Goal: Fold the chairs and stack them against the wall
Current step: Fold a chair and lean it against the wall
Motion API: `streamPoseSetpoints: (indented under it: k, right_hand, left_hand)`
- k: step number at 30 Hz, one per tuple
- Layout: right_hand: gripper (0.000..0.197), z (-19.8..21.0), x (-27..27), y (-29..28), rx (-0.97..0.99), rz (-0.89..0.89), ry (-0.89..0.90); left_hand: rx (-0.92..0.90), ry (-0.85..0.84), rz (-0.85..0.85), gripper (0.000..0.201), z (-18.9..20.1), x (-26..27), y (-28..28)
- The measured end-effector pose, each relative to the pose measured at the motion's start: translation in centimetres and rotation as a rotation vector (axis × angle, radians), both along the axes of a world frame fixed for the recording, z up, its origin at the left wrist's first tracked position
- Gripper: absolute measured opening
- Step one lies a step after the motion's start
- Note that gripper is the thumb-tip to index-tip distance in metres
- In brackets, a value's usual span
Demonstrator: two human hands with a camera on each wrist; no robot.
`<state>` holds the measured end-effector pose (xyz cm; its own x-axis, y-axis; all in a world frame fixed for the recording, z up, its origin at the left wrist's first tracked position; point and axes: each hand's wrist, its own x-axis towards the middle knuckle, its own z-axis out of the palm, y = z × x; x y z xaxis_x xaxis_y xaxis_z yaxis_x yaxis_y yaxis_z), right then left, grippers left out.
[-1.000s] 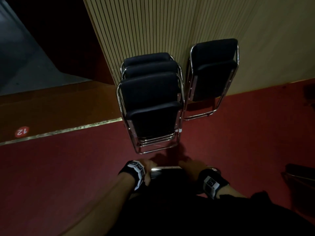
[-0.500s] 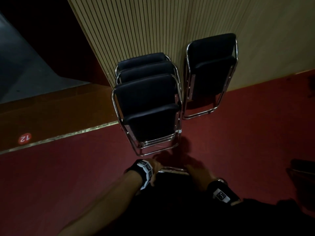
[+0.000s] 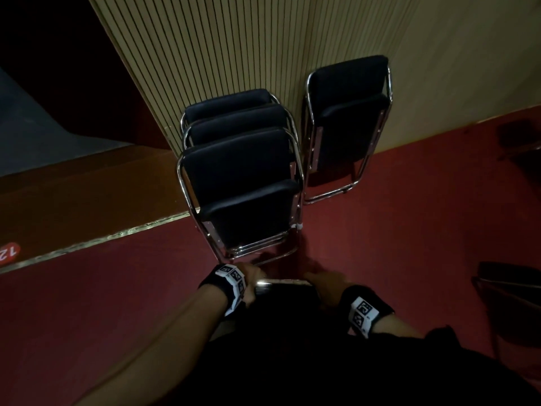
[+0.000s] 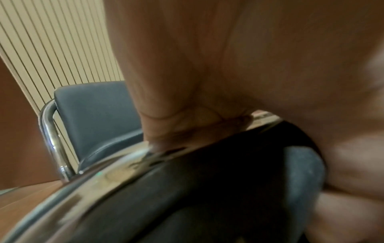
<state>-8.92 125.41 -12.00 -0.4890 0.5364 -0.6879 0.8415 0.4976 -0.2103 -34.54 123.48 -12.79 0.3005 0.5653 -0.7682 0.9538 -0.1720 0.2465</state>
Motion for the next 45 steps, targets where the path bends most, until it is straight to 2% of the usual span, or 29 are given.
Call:
streamPoseSetpoints:
  k: [4, 7, 14, 17, 19, 24, 27, 31, 36, 40, 45]
  right_hand:
    - [0.061, 1.0, -0.9, 2.4, -0.032, -0.047, -0.027]
    - [0.066, 1.6, -1.3, 4.0, 0.027, 0.023, -0.019]
    - [0.052, 2.6, -6.9, 9.3, 0.049, 0.106, -0.116]
    - [0.056, 3.2, -9.3, 11.8, 0.085, 0.086, -0.184]
    - [0.062, 3.1, -10.6, 13.4, 0.188, 0.089, -0.212]
    - [0.085, 1.9, -11.6, 17.1, 0.368, 0.042, -0.244]
    - [0.094, 1.0, -12.5, 19.8, 0.422, -0.047, -0.245]
    - [0.091, 0.4, -13.8, 23.9, 0.429, -0.138, -0.203]
    - [0.086, -0.6, -15.4, 28.2, 0.404, -0.095, -0.070]
    - [0.076, -1.1, -16.8, 30.0, 0.357, -0.145, -0.022]
    - [0.065, -1.4, -17.2, 32.6, 0.270, -0.116, 0.085]
  left_hand:
    - [0.000, -0.072, -0.014, 0.049, -0.1, -1.2, 2.2]
    - [0.046, -0.124, -0.025, 0.052, -0.6, -1.7, 4.0]
    - [0.022, -0.188, 0.022, 0.063, -1.6, -6.5, 6.9]
    - [0.086, -0.210, 0.106, 0.065, -1.3, -8.6, 7.7]
    - [0.158, -0.247, 0.202, 0.075, -1.2, -10.0, 7.9]
    - [0.392, -0.211, 0.400, 0.079, -1.8, -12.5, 7.5]
    - [0.464, -0.185, 0.518, 0.083, -2.2, -14.1, 8.0]
    - [0.372, -0.230, 0.680, 0.076, -2.7, -16.0, 7.9]
    - [0.246, -0.276, 0.798, 0.073, -3.6, -17.2, 8.0]
    - [0.344, -0.224, 0.836, 0.069, -2.7, -15.3, 9.5]
    - [0.265, -0.165, 0.863, 0.072, -1.6, -12.2, 13.8]
